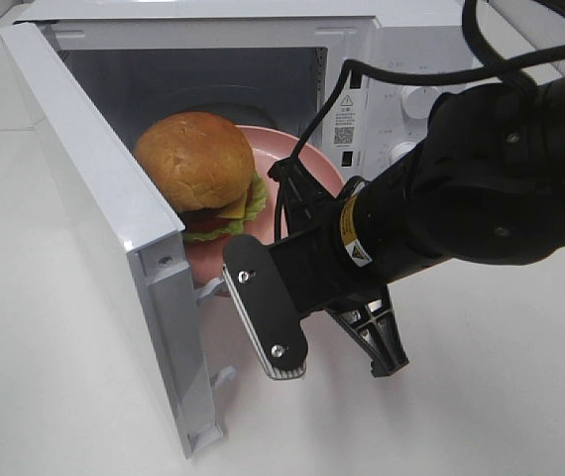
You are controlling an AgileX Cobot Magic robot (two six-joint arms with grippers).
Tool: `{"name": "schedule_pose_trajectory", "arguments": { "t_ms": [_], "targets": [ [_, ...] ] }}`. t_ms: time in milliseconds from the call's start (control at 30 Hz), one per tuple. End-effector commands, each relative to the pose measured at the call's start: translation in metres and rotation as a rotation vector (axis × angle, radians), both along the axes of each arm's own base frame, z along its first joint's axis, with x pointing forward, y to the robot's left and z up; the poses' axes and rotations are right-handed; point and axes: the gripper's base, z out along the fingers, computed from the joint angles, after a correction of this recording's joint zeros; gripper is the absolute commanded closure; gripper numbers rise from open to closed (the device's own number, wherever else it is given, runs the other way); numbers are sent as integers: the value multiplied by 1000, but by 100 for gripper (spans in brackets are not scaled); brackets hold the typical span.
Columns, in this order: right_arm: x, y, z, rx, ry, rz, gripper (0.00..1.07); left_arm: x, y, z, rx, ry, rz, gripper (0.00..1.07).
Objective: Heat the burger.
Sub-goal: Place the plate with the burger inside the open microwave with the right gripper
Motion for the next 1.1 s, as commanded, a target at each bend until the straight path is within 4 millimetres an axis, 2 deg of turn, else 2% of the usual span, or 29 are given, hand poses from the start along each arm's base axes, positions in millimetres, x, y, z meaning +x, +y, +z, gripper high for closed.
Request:
{"name": "schedule_pose_trajectory", "arguments": {
  "t_ms": [33,233,467,733,867,1100],
  "targets": [
    [10,0,9,62,-27,-18,107,-2,-1,0,-10,-23,-13,7],
    [19,-7,9,39,-22,-22,107,-2,-1,0,-10,-23,-13,7],
    [36,1,9,10,-18,-38,107,-2,-1,0,-10,-23,-13,7],
    [39,3,8,-4,-22,-5,107,-2,-1,0,-10,-23,-13,7],
    [44,-2,8,-7,-20,-12,107,-2,-1,0,-10,-23,-13,7],
    [54,-6,16,-16,-31,-38,107,-2,-1,0,-10,-23,-13,7]
  ]
}}
